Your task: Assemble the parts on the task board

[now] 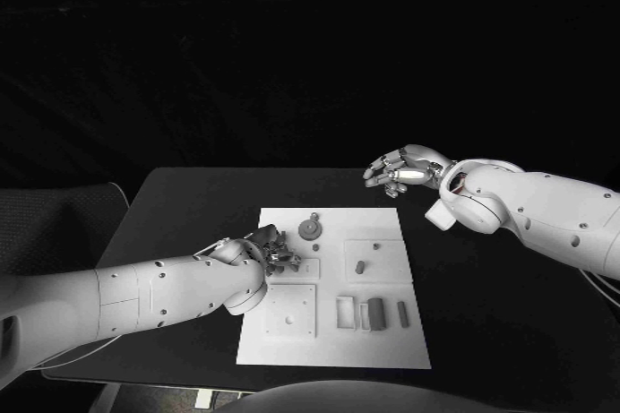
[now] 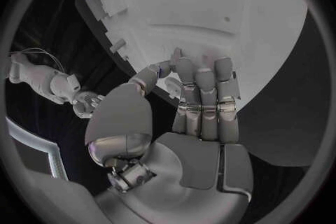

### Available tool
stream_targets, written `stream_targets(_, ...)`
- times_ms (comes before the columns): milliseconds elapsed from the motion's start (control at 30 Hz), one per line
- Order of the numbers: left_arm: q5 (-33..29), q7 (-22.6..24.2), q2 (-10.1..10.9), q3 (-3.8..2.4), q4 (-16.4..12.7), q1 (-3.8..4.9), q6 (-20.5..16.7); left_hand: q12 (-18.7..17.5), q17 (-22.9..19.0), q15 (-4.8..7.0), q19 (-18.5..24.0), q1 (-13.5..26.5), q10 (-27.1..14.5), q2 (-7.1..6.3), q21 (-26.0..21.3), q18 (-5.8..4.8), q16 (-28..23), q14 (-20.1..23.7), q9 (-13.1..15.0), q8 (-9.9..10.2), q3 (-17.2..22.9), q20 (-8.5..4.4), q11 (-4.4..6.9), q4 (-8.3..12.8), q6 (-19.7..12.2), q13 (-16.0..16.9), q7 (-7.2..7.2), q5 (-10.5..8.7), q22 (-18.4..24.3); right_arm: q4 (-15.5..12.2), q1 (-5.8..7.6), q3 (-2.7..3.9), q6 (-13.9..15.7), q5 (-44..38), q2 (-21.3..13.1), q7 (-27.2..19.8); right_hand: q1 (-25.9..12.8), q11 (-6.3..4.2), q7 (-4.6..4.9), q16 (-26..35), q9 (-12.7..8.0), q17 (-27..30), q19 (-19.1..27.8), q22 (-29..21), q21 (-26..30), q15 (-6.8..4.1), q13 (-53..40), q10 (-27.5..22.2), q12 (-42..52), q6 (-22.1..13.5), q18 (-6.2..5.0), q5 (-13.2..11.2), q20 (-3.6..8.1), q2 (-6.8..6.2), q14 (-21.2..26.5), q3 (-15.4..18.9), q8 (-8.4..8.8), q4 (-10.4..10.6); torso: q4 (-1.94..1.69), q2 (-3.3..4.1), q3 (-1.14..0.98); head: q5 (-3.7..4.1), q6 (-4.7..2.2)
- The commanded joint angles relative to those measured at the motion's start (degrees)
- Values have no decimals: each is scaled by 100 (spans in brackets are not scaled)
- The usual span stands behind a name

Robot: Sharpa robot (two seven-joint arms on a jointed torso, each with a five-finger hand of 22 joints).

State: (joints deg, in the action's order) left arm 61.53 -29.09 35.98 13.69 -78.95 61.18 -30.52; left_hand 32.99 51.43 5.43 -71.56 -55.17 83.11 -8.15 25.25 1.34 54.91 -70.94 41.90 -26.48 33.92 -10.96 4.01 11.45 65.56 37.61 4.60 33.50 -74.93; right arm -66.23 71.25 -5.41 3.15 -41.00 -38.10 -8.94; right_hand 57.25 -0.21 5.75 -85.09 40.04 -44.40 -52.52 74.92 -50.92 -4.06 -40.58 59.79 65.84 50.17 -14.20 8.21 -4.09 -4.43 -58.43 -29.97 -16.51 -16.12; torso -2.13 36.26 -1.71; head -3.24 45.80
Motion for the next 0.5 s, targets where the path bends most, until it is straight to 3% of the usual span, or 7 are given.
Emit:
stream_targets(33,75,-14,2,-2,-14,-3,53,34,-22,45,-10,31,-83,22,42,148,39,-10,12,-307,196,-47,123,234,627,-11,-610,46,-136,-7,-6,1,-114,-42,1,-38,-50,197,213,36,-12,9,-25,36,23,-11,13,-939,-30,267,-80,-8,-21,20,45,28,29,12,1,2,2,5,5)
stream_targets(500,74,4,1,-2,-10,-3,66,72,-60,49,-5,44,-88,22,76,150,86,-1,6,-349,200,-52,126,241,620,-16,-616,73,-134,-1,-11,0,-107,-40,1,-38,-82,197,214,36,-17,11,-25,38,25,-10,19,-938,-28,271,-80,-8,-22,17,45,36,35,22,3,3,1,9,6)
